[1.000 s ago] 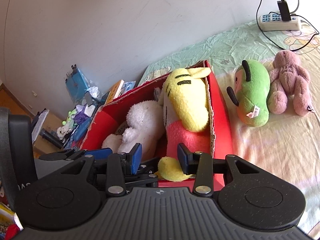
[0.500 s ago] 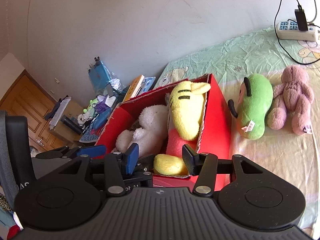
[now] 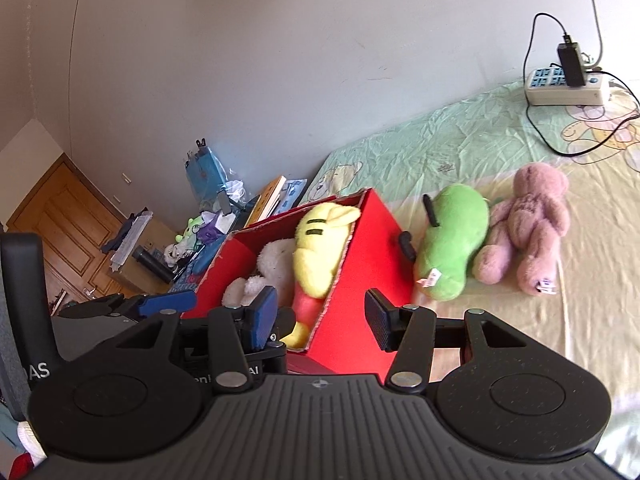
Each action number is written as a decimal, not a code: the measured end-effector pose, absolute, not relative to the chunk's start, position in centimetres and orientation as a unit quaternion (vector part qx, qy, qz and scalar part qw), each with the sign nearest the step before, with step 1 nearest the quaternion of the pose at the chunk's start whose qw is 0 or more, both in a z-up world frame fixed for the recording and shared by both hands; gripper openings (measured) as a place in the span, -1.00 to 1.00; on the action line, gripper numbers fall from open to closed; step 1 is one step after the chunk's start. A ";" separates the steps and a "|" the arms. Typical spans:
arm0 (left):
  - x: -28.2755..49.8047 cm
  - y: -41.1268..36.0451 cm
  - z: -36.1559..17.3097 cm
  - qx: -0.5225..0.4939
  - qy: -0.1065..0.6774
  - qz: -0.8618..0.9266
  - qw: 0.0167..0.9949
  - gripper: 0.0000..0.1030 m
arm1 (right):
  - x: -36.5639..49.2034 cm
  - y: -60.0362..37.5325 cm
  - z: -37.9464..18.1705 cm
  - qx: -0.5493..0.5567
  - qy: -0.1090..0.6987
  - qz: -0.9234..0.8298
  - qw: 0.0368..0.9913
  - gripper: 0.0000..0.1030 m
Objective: Organize objects
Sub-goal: 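Withdraw the right tool and move it toward the pink teddy bear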
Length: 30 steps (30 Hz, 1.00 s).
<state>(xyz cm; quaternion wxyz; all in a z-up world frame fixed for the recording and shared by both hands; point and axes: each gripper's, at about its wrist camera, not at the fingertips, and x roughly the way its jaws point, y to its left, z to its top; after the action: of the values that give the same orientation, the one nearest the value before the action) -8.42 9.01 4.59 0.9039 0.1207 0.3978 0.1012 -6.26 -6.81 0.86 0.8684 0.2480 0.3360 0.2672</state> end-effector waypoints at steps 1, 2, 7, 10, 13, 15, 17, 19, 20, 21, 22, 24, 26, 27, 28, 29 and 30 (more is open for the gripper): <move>-8.3 8.4 4.5 0.123 0.399 0.098 0.903 0.92 | -6.4 -7.4 0.8 0.250 0.335 0.265 0.869 0.03; -8.2 7.9 4.3 0.125 0.400 0.095 0.903 0.92 | -6.5 -7.8 0.7 0.251 0.335 0.263 0.869 0.03; -7.8 5.1 3.2 0.137 0.411 0.074 0.898 0.94 | -6.9 -10.1 0.1 0.255 0.339 0.243 0.872 0.03; -7.2 3.9 2.4 0.142 0.422 0.059 0.893 0.94 | -7.1 -11.4 -0.6 0.261 0.346 0.228 0.872 0.03; -6.9 2.7 1.4 0.152 0.430 0.048 0.889 0.94 | -7.3 -12.4 -1.3 0.265 0.352 0.212 0.872 0.03; -6.6 2.2 0.8 0.157 0.437 0.040 0.885 0.94 | -7.3 -12.9 -1.8 0.271 0.358 0.202 0.870 0.03; -6.3 1.9 0.2 0.160 0.443 0.033 0.881 0.94 | -7.4 -13.2 -2.2 0.274 0.362 0.194 0.870 0.03; -6.0 1.7 -0.3 0.164 0.448 0.027 0.878 0.94 | -7.4 -13.4 -2.5 0.277 0.366 0.185 0.869 0.03; -5.9 1.7 -0.6 0.166 0.451 0.024 0.877 0.94 | -7.3 -13.4 -2.7 0.278 0.368 0.182 0.868 0.03; -5.7 1.7 -0.8 0.167 0.453 0.021 0.876 0.94 | -7.3 -13.3 -2.8 0.278 0.370 0.178 0.868 0.03; -5.5 1.6 -1.0 0.168 0.455 0.017 0.874 0.94 | -7.2 -13.3 -2.8 0.278 0.373 0.173 0.868 0.03; -5.0 1.6 -1.2 0.166 0.459 0.011 0.873 0.94 | -7.2 -13.2 -2.9 0.274 0.377 0.166 0.869 0.03; -4.7 1.7 -1.4 0.162 0.463 0.004 0.871 0.94 | -7.2 -13.1 -2.9 0.265 0.378 0.157 0.873 0.03; -4.6 1.7 -1.6 0.162 0.466 0.002 0.870 0.94 | -7.2 -13.1 -3.0 0.262 0.378 0.150 0.875 0.03; -4.6 1.7 -1.9 0.163 0.469 0.000 0.868 0.94 | -7.1 -13.1 -3.2 0.262 0.379 0.145 0.875 0.03; -4.5 1.7 -2.1 0.165 0.471 -0.002 0.866 0.94 | -7.1 -13.2 -3.4 0.264 0.382 0.142 0.874 0.03; -4.4 1.7 -2.4 0.165 0.474 -0.003 0.865 0.94 | -7.1 -13.2 -3.6 0.266 0.386 0.138 0.873 0.03</move>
<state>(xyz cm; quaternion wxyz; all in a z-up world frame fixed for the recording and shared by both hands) -4.35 1.68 -2.38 0.8651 0.1651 0.4737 -0.0035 -7.06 -13.20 -3.63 0.8727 0.2656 0.3857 0.1381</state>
